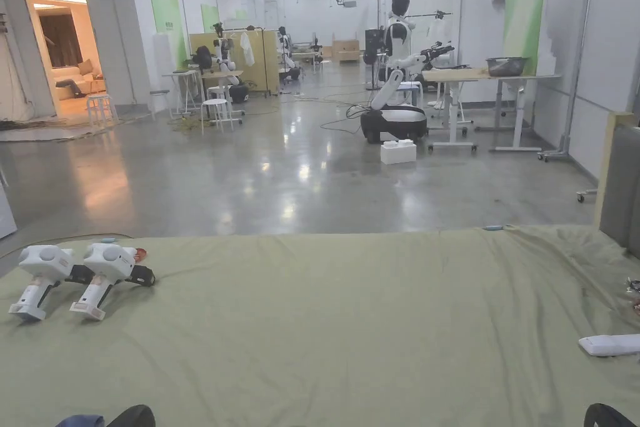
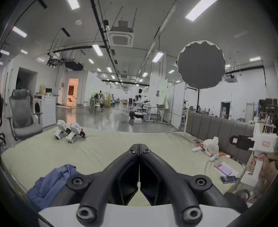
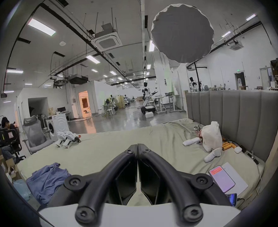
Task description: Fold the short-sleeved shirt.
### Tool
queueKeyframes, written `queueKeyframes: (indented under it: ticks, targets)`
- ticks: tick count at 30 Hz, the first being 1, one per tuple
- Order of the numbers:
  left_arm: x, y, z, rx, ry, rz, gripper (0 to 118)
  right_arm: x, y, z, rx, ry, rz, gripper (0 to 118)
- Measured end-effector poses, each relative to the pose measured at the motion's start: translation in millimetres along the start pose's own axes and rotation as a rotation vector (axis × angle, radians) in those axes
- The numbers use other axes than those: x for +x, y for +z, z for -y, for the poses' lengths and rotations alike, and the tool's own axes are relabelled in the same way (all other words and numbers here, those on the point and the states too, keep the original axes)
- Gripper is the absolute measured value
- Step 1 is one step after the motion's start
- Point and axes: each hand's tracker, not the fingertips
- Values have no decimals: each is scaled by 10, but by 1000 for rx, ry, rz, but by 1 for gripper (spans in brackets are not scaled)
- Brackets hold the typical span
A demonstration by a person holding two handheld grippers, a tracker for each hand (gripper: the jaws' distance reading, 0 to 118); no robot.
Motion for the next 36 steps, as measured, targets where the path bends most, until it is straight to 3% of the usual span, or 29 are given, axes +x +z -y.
queueKeyframes:
  ticks: [14, 26, 27, 28, 30, 31, 32, 34, 36]
  targets:
    - [30, -28, 2, -19, -36, 11, 0, -191, 74, -91, 24, 113, -30, 0]
    - [-199, -34, -45, -59, -20, -6, 0, -226, 55, -97, 5, 110, -65, 0]
    - [-267, -43, -65, -84, -4, -9, 4, -228, 51, -84, 1, 108, -69, 0]
    - [-375, -56, -65, -100, 13, -23, 16, -230, 41, -56, -6, 102, -74, 0]
    - [-597, -125, -29, -188, 22, -52, 48, -213, 10, 5, -29, 93, -81, 0]
    - [-731, -181, 13, -222, 19, -72, 72, -215, -13, 49, -47, 92, -84, 0]
    - [-886, -257, 78, -276, 16, -90, 83, -218, -40, 95, -70, 94, -87, 0]
    - [-1204, -414, 252, -366, 81, -112, 97, -145, -116, 221, -125, 116, -88, 0]
    - [-1497, -586, 455, -432, 121, -146, 98, -146, -151, 300, -151, 123, -83, 0]
